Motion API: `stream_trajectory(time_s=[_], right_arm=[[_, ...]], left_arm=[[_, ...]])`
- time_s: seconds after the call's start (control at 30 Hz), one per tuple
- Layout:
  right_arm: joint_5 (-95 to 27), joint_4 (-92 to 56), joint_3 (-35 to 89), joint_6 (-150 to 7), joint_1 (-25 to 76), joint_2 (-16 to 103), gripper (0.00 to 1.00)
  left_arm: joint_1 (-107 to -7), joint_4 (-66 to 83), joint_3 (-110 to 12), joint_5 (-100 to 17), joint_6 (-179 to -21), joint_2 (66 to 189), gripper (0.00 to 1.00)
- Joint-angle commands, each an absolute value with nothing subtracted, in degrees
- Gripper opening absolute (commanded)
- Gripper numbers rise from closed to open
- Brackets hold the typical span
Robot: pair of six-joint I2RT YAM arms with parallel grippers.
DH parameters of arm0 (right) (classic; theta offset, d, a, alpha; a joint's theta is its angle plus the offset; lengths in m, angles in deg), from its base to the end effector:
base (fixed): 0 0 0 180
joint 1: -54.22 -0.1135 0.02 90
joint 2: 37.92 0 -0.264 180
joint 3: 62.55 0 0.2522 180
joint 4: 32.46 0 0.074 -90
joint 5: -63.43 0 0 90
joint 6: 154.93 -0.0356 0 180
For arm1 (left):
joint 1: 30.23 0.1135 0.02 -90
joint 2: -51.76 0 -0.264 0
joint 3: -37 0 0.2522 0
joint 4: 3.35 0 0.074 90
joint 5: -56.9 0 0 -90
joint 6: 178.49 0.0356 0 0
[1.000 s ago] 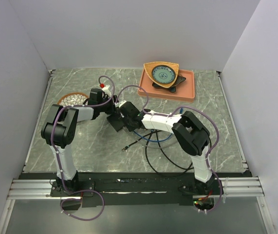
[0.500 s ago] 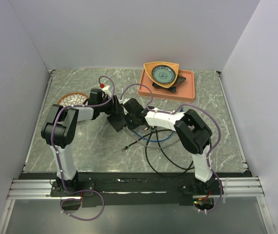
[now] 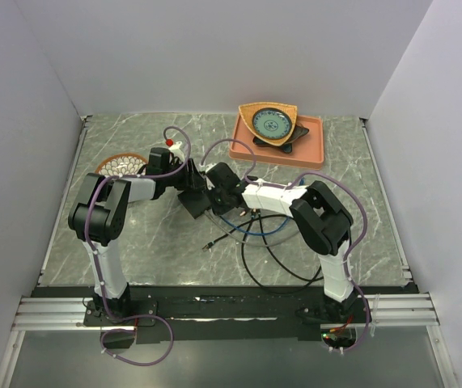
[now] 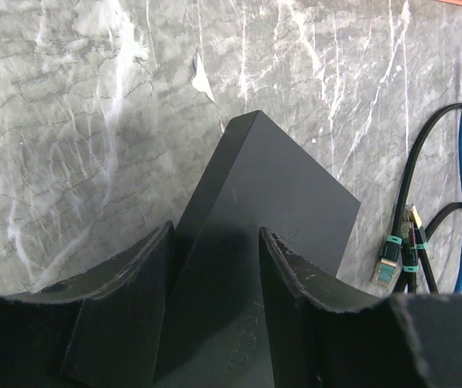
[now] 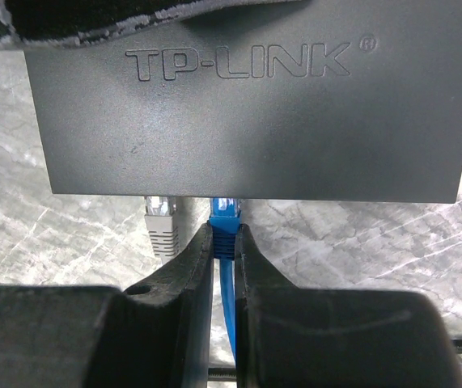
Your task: Insert the plug into the switch port
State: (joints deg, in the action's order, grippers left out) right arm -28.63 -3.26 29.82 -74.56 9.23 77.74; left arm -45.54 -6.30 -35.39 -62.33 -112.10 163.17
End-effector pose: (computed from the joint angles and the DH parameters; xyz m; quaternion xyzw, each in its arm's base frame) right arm 0.3051 0.3068 0.1648 -0.2930 0.9003 0.1626 0.2778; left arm 0.3785 -0.1217 0.1386 0.0517 0.8685 -0.3582 0.3388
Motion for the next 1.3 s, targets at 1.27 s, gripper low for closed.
stream_trajectory(time_s=[1.27], right_arm=[[-30.69,-33.30,35.76,-73.37,12.12,76.16,0.00]], left_arm=[[-50.00,7.77,-33.10,-76.35,-115.03,162.67,0.44]])
